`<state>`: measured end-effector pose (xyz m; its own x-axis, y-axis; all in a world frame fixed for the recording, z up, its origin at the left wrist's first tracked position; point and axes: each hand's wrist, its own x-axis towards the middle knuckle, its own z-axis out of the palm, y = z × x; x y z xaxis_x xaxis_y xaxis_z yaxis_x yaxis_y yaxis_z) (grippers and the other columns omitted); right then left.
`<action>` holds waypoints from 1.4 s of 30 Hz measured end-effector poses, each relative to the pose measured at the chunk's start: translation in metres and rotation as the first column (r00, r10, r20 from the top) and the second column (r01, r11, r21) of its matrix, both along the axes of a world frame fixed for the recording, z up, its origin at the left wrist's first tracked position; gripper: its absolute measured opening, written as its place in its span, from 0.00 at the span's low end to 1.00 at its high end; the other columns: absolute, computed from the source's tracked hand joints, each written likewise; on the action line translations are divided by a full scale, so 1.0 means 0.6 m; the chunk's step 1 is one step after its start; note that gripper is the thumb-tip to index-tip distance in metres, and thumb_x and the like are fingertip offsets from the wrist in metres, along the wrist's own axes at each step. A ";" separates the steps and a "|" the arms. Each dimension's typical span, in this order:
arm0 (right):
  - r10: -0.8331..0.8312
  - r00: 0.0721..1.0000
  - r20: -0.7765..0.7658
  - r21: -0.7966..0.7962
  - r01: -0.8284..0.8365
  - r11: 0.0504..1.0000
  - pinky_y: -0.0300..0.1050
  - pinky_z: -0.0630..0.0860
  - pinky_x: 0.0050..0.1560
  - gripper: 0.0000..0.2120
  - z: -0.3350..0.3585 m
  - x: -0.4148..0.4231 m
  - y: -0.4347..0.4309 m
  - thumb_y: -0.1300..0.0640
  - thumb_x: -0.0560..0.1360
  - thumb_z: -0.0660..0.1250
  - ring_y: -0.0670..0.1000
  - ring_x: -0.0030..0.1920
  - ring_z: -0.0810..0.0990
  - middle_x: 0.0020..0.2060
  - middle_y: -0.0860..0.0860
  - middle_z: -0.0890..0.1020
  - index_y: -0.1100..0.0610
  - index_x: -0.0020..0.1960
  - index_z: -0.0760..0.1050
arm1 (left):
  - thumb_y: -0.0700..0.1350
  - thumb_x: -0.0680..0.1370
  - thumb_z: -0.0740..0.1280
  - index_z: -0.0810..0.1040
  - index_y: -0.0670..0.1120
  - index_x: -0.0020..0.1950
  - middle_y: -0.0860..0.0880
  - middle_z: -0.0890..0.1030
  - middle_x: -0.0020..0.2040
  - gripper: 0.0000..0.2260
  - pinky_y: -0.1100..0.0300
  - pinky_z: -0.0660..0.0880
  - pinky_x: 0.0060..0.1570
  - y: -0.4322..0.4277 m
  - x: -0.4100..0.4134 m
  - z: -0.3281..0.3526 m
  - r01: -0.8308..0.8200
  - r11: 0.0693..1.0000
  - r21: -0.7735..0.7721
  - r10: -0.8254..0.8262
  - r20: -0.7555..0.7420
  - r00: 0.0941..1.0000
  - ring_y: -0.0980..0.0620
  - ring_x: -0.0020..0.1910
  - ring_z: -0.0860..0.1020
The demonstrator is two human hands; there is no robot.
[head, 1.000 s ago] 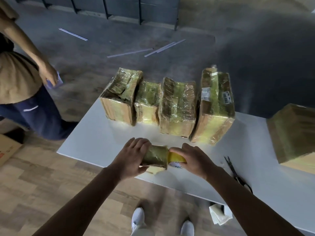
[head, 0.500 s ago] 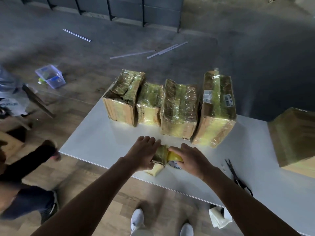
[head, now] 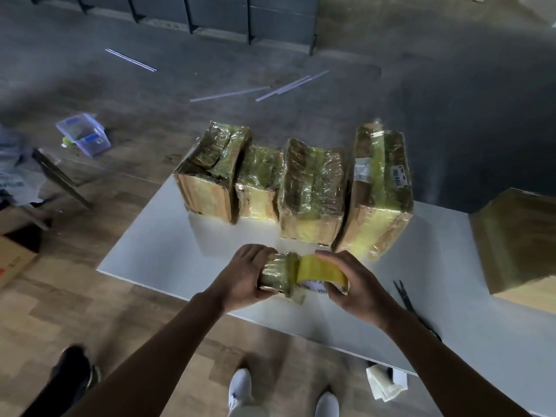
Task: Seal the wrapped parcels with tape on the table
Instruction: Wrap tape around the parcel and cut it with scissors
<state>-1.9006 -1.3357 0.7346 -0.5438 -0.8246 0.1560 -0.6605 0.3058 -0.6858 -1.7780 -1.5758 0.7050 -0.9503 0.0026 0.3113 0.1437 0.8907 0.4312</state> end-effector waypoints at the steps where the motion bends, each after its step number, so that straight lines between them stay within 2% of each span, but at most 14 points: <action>1: 0.000 1.000 0.020 -0.012 0.001 1.000 0.37 0.74 0.52 0.35 0.000 0.002 -0.006 0.61 0.73 0.69 0.45 0.57 0.74 0.59 0.45 0.73 0.33 0.70 0.60 | 0.55 0.63 0.78 0.72 0.42 0.62 0.45 0.78 0.55 0.33 0.61 0.65 0.59 -0.005 0.001 -0.003 -0.004 1.000 0.002 0.004 0.003 1.000 0.51 0.55 0.70; 4: 0.007 1.000 0.016 -0.047 -0.006 0.999 0.35 0.71 0.58 0.38 -0.001 0.001 -0.029 0.63 0.73 0.70 0.46 0.61 0.72 0.63 0.47 0.72 0.31 0.69 0.58 | 0.58 0.64 0.77 0.70 0.43 0.62 0.45 0.76 0.56 0.33 0.62 0.66 0.59 -0.024 0.010 -0.011 -0.040 0.998 0.050 0.038 0.038 0.999 0.51 0.55 0.70; 6: 0.061 0.998 -0.007 -0.008 -0.061 0.998 0.44 0.74 0.58 0.40 0.003 -0.004 -0.040 0.64 0.72 0.70 0.51 0.60 0.74 0.60 0.51 0.74 0.34 0.71 0.58 | 0.60 0.65 0.76 0.69 0.45 0.62 0.46 0.75 0.57 0.34 0.63 0.67 0.58 -0.034 0.022 -0.013 -0.069 0.993 0.092 0.063 0.067 0.996 0.53 0.56 0.69; 8: 0.133 0.986 -0.096 0.069 -0.127 0.990 0.49 0.76 0.50 0.39 0.015 -0.006 -0.050 0.61 0.72 0.70 0.52 0.53 0.75 0.53 0.51 0.75 0.36 0.73 0.56 | 0.62 0.65 0.74 0.68 0.45 0.62 0.47 0.75 0.57 0.34 0.66 0.66 0.57 -0.039 0.032 -0.012 -0.090 0.987 0.131 0.078 0.094 0.993 0.55 0.57 0.69; 11: 0.194 0.923 -0.331 0.138 -0.156 0.978 0.43 0.71 0.41 0.28 0.043 -0.014 -0.064 0.47 0.74 0.63 0.49 0.40 0.72 0.43 0.49 0.73 0.41 0.73 0.61 | 0.64 0.66 0.71 0.68 0.46 0.61 0.47 0.75 0.55 0.33 0.68 0.68 0.53 -0.051 0.047 -0.016 -0.117 0.976 0.183 0.102 0.090 0.991 0.57 0.53 0.69; 14: 0.251 0.856 -0.451 0.223 -0.164 0.961 0.41 0.66 0.39 0.32 0.047 -0.030 -0.047 0.50 0.67 0.75 0.49 0.33 0.72 0.37 0.49 0.73 0.45 0.69 0.67 | 0.67 0.70 0.68 0.67 0.45 0.61 0.46 0.74 0.54 0.32 0.66 0.72 0.48 -0.064 0.066 -0.023 -0.126 0.968 0.216 0.108 0.090 0.990 0.57 0.50 0.71; 16: 0.273 0.850 -0.452 0.288 -0.150 0.946 0.41 0.65 0.40 0.41 0.041 -0.034 -0.038 0.56 0.59 0.81 0.49 0.31 0.71 0.36 0.49 0.73 0.45 0.68 0.69 | 0.68 0.70 0.67 0.65 0.44 0.62 0.45 0.74 0.55 0.33 0.70 0.69 0.52 -0.063 0.068 -0.025 -0.112 0.969 0.222 0.095 0.086 0.992 0.57 0.52 0.71; 20: 0.223 0.849 -0.480 0.280 -0.092 0.955 0.43 0.69 0.37 0.39 0.048 -0.031 -0.053 0.60 0.54 0.83 0.45 0.31 0.64 0.35 0.49 0.72 0.47 0.63 0.76 | 0.68 0.68 0.69 0.66 0.44 0.63 0.47 0.72 0.59 0.36 0.79 0.62 0.56 -0.063 0.063 -0.017 -0.130 0.943 0.307 0.099 0.114 0.988 0.60 0.55 0.68; 27: 0.259 0.896 -0.361 0.393 -0.106 0.913 0.42 0.65 0.39 0.36 0.063 -0.024 -0.042 0.62 0.62 0.79 0.47 0.32 0.65 0.38 0.50 0.71 0.46 0.67 0.74 | 0.73 0.62 0.68 0.63 0.41 0.71 0.51 0.65 0.68 0.49 0.76 0.61 0.63 -0.023 0.070 -0.051 -0.233 0.867 0.441 0.117 0.273 0.955 0.54 0.66 0.67; 32: 0.205 0.933 -0.295 0.387 -0.079 0.918 0.40 0.63 0.34 0.35 0.041 -0.009 -0.076 0.64 0.63 0.77 0.48 0.32 0.66 0.36 0.50 0.70 0.49 0.68 0.74 | 0.73 0.63 0.63 0.65 0.40 0.73 0.46 0.69 0.71 0.49 0.47 0.61 0.72 -0.059 0.064 -0.062 -0.298 0.945 0.133 0.240 0.333 0.912 0.45 0.73 0.62; 34: 0.204 0.939 -0.276 0.393 -0.084 0.916 0.42 0.64 0.33 0.34 0.038 -0.005 -0.093 0.62 0.66 0.76 0.49 0.33 0.68 0.37 0.50 0.69 0.49 0.69 0.72 | 0.68 0.65 0.66 0.61 0.39 0.75 0.44 0.67 0.73 0.48 0.44 0.60 0.72 -0.070 0.061 -0.052 -0.264 0.964 -0.004 0.248 0.360 0.899 0.43 0.75 0.61; 36: 0.221 0.937 -0.270 0.409 -0.096 0.908 0.42 0.65 0.35 0.32 0.035 -0.001 -0.108 0.59 0.69 0.75 0.50 0.36 0.69 0.39 0.49 0.68 0.48 0.70 0.70 | 0.62 0.66 0.73 0.49 0.40 0.79 0.44 0.57 0.78 0.53 0.42 0.57 0.73 -0.069 0.056 -0.039 -0.243 0.966 -0.093 0.259 0.387 0.885 0.43 0.77 0.55; 39: 0.250 0.916 -0.312 0.435 -0.096 0.895 0.41 0.67 0.39 0.30 0.034 0.006 -0.129 0.52 0.74 0.71 0.49 0.42 0.69 0.42 0.48 0.66 0.44 0.73 0.65 | 0.61 0.63 0.77 0.41 0.44 0.78 0.44 0.50 0.79 0.59 0.36 0.54 0.73 -0.051 0.036 -0.009 -0.174 0.965 -0.195 0.222 0.261 0.939 0.41 0.77 0.51; 42: 0.252 0.913 -0.319 0.436 -0.095 0.895 0.41 0.68 0.41 0.29 0.038 0.011 -0.142 0.50 0.76 0.68 0.49 0.44 0.68 0.45 0.49 0.67 0.43 0.74 0.61 | 0.62 0.66 0.75 0.36 0.45 0.78 0.47 0.41 0.78 0.59 0.43 0.44 0.74 -0.019 0.020 0.000 -0.079 0.953 -0.292 0.176 0.321 0.931 0.45 0.78 0.43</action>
